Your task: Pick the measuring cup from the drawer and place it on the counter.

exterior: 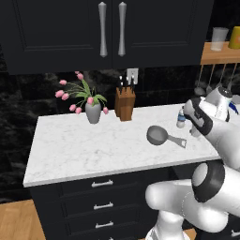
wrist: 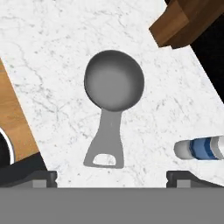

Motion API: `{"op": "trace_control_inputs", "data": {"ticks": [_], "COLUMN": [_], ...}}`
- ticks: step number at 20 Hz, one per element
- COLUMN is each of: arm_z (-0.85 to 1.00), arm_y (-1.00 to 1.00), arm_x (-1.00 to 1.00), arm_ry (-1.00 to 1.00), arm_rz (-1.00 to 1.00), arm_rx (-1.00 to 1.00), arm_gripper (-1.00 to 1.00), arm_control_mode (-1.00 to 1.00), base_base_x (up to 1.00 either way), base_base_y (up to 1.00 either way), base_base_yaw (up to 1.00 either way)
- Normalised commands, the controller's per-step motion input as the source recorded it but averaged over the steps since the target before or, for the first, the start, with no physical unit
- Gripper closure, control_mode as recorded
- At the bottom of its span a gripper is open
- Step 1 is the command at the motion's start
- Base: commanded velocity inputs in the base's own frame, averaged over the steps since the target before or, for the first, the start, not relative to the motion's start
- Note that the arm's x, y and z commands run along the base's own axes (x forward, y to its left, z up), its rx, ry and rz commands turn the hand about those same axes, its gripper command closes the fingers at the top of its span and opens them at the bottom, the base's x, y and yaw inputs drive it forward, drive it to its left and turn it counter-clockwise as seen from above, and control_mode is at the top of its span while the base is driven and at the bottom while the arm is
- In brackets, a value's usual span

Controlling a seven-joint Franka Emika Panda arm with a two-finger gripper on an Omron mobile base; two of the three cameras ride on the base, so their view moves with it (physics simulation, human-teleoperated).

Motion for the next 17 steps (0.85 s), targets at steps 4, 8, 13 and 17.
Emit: {"op": "trace_control_inputs", "data": {"ticks": [4, 8, 13, 17], "arm_z": [0.56, 0.59, 0.46, 0.08], "arm_y": [0.25, 0.36, 0.62, 0.57], "arm_x": [-0.78, -0.69, -0.31, -0.01], "arm_ry": [-0.31, -0.26, -0.11, 0.03], "arm_rz": [0.0, 0.0, 0.0, 0.0], "arm_rx": [-0.15, -0.21, -0.26, -0.18], "arm_gripper": [-1.0, -1.0, -1.0, -1.0], "arm_control_mode": [-1.0, -1.0, -1.0, -1.0], "base_base_x": [0.0, 0.0, 0.0, 0.0], "base_base_y": [0.0, 0.0, 0.0, 0.0], "base_base_yaw": [0.0, 0.0, 0.0, 0.0]}}
